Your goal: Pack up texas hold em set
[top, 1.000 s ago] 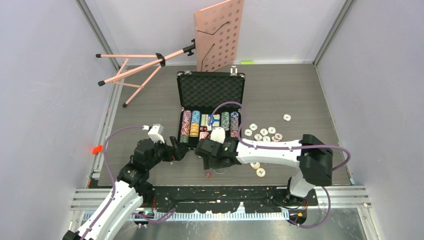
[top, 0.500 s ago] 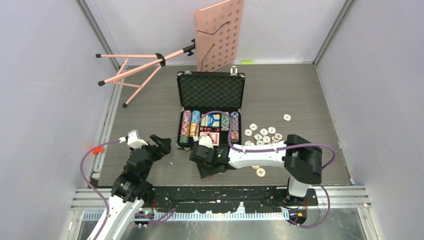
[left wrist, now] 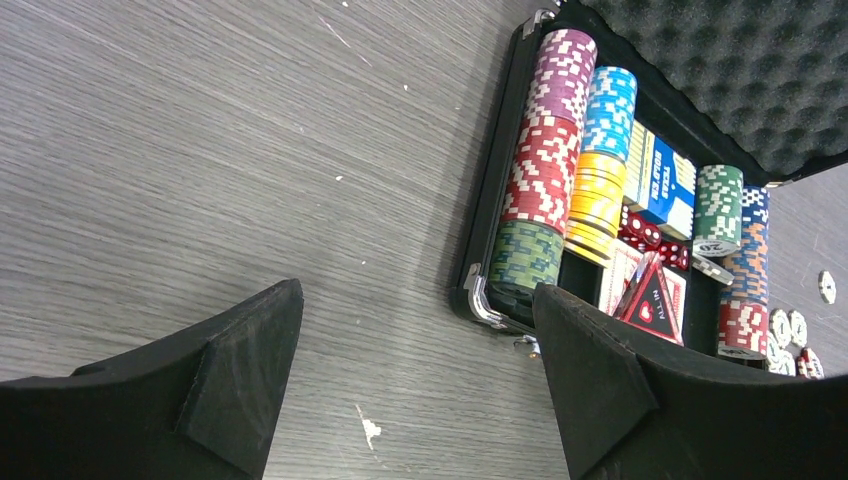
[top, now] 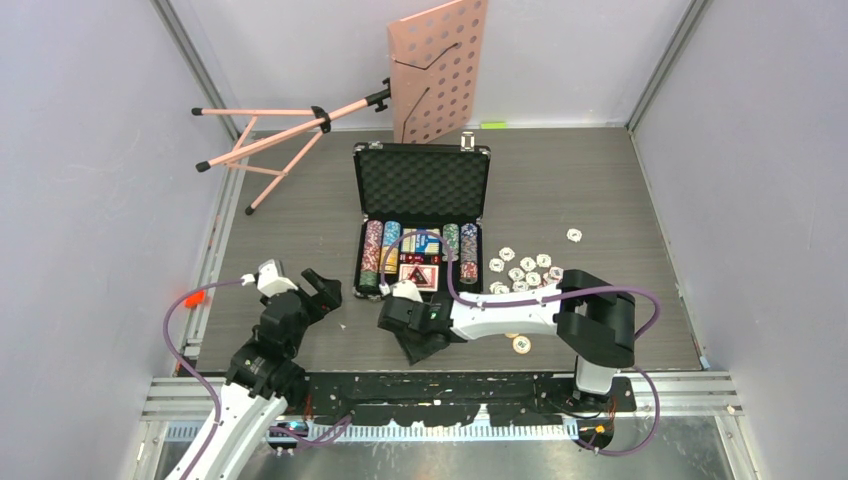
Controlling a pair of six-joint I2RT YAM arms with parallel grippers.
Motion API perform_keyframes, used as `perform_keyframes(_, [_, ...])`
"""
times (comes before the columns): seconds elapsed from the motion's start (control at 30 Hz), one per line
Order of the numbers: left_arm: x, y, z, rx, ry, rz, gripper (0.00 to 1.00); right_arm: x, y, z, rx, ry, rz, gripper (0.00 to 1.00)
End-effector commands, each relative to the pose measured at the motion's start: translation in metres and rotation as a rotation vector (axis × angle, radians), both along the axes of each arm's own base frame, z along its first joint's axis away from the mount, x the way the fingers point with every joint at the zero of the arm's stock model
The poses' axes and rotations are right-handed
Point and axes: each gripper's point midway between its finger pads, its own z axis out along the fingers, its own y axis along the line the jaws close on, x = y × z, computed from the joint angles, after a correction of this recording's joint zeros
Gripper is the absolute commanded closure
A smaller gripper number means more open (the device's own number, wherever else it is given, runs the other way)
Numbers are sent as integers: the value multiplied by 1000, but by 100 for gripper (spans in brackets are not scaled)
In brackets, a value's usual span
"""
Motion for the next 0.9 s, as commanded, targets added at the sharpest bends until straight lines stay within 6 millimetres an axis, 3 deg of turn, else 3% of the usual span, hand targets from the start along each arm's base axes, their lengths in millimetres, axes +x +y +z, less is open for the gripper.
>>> perform_keyframes(0.0, [4,-1,11,-14,-44,2,12,3,7,6,15,-25,20,56])
perform_keyframes(0.27, [5,-9,11,-13,-45,-48,13,5,18,5,30,-27,10,65])
perform_keyframes(0.43, [6,-12,10,-8,-37,-60,13,8,18,8,33,-40,6,66])
perform_keyframes(0.6, [6,-12,11,-10,-40,-65,12,10,18,15,32,-54,3,58])
perform_keyframes(0.87, [6,-13,10,-8,-40,-69,12,12,18,21,32,-62,7,67])
